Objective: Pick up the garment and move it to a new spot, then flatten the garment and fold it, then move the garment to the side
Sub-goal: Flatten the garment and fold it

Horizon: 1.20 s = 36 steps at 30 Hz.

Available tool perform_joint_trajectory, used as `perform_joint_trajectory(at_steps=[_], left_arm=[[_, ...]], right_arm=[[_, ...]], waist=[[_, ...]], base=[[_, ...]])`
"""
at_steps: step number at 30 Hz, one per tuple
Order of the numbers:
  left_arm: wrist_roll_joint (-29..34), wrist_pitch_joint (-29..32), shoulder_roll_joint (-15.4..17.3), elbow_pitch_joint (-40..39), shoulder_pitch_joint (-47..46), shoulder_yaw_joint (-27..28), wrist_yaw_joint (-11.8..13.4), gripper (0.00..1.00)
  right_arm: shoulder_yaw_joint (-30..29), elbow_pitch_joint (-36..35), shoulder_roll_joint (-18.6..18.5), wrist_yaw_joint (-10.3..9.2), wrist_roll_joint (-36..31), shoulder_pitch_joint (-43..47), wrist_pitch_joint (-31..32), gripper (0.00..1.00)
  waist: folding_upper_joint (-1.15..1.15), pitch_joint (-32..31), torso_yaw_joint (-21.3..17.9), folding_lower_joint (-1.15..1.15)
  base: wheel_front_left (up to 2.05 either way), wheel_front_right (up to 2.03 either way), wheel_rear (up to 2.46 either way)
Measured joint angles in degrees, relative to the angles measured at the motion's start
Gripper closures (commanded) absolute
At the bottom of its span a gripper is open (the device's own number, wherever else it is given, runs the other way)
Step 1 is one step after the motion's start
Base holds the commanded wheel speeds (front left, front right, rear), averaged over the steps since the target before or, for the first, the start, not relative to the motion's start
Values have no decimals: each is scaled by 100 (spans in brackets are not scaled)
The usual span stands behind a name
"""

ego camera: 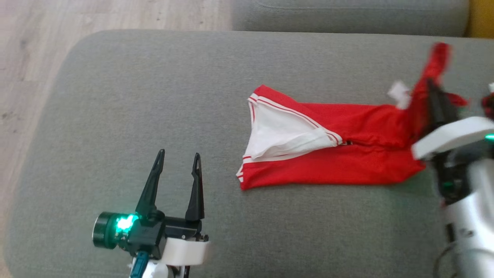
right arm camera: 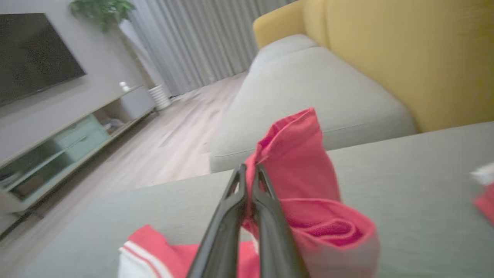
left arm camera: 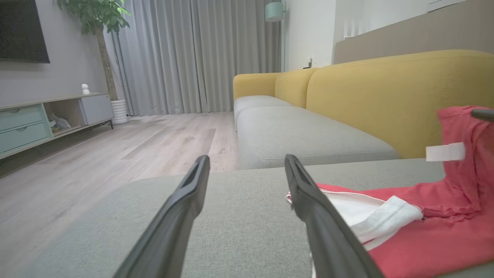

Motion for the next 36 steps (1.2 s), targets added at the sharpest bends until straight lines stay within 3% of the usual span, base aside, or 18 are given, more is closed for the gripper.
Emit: perform_joint_trajectory(at_steps=[8,19,20,21,22,27,32,36], left_arm=[[69,0,-164,155,-1,63,-246,0],[127,0,-326,297,12,102,-442,0],[156,0,-343,313,29,113,-445,0],[164,0,-364,319,52,126,-446,0],[164,0,-377,326,76,144,-450,0],[216,0,-399,344,98,240,-497,0],[266,0,-428,344,110,314,-497,0],[270,0,-450,343,200,433,-502,0]], right_arm=[[701,-390,765,0,-63,30,323,100],[1422,131,938,0,-19,22,337,100],[1502,188,939,0,15,20,333,87],[1580,236,940,0,74,20,286,24],[1660,269,942,0,159,20,235,0],[1884,254,945,0,616,7,-233,0],[1517,200,905,0,634,5,-584,0],[1159,163,601,0,709,82,-656,0]], waist=[[0,-42,433,0],[0,-51,1035,0],[0,-53,1072,0],[0,-56,1101,0],[0,-62,1122,0],[0,-121,1134,0],[0,-189,1028,0],[0,-265,918,0]], base=[[0,0,0],[0,0,0],[0,0,0],[0,0,0],[0,0,0],[0,0,0],[0,0,0],[0,0,0]])
